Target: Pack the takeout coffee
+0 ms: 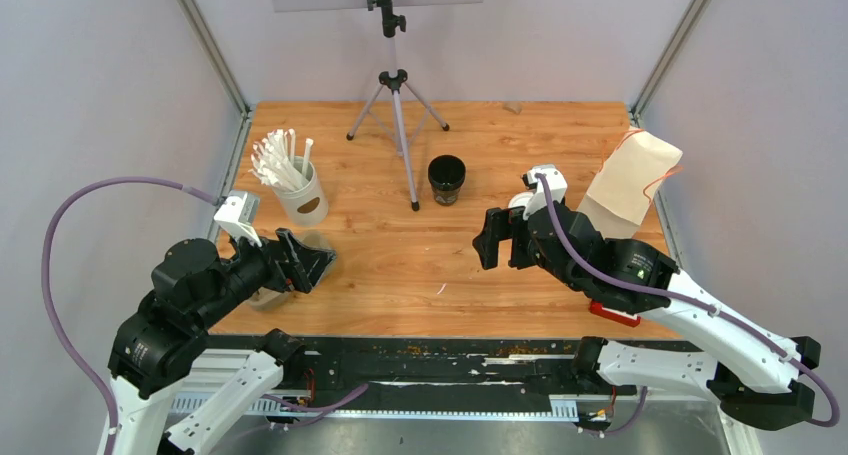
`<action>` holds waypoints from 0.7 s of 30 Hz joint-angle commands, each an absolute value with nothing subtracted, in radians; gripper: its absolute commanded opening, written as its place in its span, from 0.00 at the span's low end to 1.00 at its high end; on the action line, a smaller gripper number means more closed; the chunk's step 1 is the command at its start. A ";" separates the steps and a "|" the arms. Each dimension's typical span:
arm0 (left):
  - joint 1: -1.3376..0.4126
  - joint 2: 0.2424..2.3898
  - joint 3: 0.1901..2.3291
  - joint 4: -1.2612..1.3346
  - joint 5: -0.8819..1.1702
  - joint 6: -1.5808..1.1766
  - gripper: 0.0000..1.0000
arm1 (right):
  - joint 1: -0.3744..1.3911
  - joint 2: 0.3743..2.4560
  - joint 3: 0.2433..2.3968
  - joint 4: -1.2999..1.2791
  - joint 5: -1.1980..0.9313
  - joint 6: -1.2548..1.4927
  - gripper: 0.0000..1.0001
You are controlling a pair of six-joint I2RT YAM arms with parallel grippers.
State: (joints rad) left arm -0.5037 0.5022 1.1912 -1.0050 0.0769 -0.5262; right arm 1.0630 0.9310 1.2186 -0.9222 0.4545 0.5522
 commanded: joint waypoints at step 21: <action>-0.506 0.498 1.055 -0.872 0.002 -0.417 1.00 | 1.047 1.064 1.221 -0.588 0.679 0.178 0.96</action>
State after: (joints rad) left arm -0.5037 0.5041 1.0786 -0.9436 0.0162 -0.4500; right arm 1.0634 0.9707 1.1896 -0.7158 0.5915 0.3634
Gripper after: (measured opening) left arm 0.993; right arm 0.969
